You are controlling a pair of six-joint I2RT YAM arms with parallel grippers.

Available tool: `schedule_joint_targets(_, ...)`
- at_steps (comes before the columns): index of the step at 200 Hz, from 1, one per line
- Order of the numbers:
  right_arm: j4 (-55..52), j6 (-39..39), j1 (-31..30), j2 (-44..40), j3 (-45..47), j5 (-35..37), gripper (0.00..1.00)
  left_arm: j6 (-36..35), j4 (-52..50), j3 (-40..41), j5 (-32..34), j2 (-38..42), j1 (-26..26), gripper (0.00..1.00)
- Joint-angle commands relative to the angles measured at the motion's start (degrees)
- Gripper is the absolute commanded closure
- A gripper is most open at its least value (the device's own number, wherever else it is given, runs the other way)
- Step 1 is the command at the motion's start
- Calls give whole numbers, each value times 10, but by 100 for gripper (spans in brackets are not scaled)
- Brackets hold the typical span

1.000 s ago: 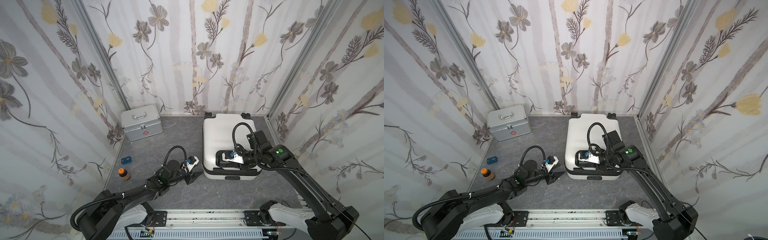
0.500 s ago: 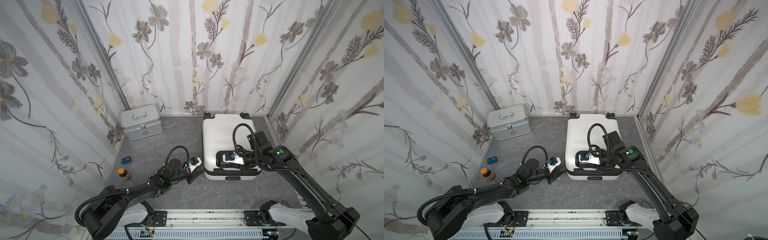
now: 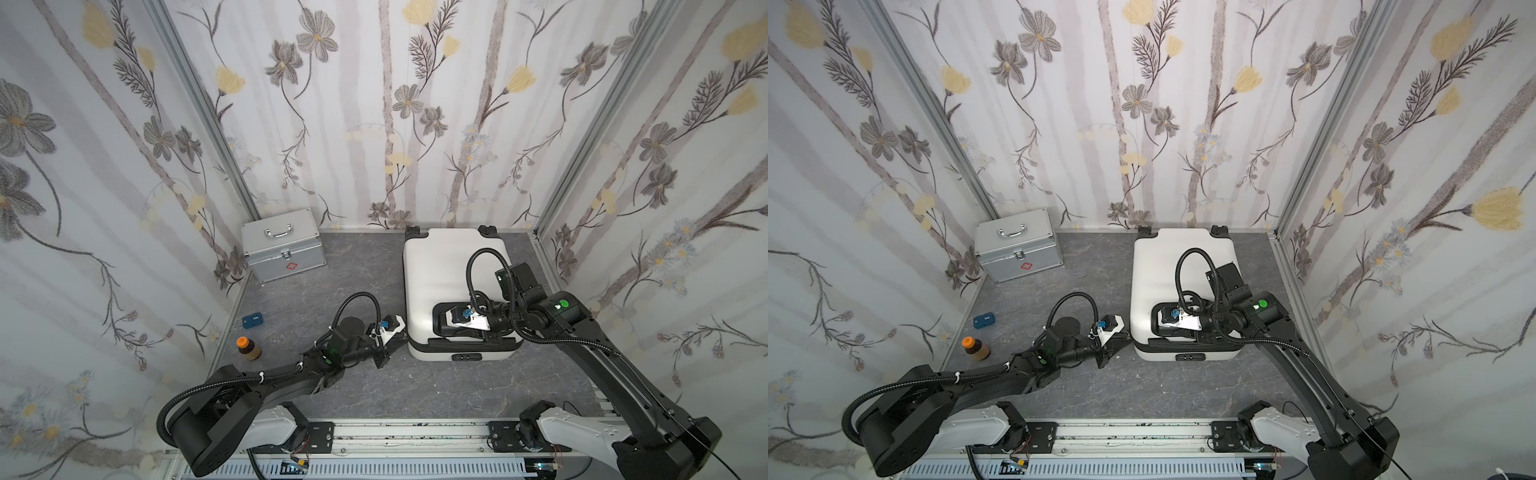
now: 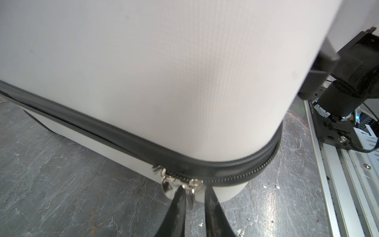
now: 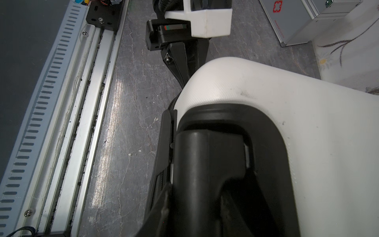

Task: Open the suitcase zippers
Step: Unzip the zipper on the suitcase.

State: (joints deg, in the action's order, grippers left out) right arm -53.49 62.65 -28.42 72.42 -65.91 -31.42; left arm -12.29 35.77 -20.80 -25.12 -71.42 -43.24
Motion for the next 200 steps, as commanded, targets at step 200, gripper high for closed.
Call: schedule_joint_targets(200, 384, -295, -56, 25, 9, 43, 100, -3, -121, -76, -60, 67, -66, 100)
